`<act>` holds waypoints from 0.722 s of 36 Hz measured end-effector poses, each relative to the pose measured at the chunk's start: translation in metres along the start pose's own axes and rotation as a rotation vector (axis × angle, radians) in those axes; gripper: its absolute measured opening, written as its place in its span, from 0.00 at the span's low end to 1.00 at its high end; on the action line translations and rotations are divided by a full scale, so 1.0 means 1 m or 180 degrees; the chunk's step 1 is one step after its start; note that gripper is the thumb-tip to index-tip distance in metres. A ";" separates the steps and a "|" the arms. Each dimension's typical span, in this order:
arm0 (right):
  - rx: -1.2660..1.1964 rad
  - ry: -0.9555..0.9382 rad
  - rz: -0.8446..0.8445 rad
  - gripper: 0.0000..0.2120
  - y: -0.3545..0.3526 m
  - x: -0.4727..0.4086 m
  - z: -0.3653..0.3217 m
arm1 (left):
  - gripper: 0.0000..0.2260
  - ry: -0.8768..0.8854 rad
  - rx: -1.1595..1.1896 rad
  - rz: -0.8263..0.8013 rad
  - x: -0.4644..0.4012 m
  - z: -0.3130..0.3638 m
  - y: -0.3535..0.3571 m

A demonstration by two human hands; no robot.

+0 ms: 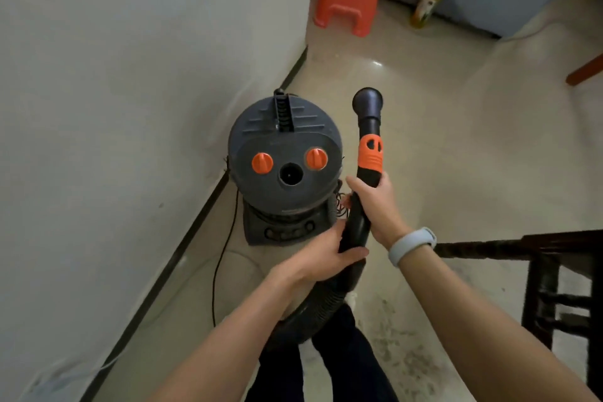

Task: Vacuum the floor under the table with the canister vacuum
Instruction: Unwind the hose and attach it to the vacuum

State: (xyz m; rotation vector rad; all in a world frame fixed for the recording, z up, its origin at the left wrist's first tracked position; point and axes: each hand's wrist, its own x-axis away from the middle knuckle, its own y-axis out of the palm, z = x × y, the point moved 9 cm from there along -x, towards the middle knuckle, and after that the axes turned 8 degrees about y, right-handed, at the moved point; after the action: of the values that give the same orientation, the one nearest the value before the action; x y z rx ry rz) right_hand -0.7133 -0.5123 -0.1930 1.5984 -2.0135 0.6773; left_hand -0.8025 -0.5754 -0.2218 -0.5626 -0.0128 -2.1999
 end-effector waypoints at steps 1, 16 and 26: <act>0.0097 -0.0067 0.0131 0.10 -0.009 -0.002 -0.008 | 0.19 0.0049 -0.0086 -0.0076 -0.003 0.006 0.001; 0.3235 -0.1686 -0.0455 0.10 -0.018 -0.117 -0.145 | 0.19 -0.1158 -0.0356 0.1714 -0.091 -0.009 -0.091; 0.4243 -0.2837 -0.1784 0.15 0.047 -0.139 -0.234 | 0.11 -0.0745 0.2446 0.3652 -0.122 0.039 -0.119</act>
State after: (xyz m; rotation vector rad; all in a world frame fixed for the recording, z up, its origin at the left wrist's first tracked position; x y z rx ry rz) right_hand -0.7157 -0.2494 -0.1075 3.5399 -1.2713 1.3501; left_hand -0.8095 -0.4013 -0.2137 -0.2513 -0.5057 -0.8861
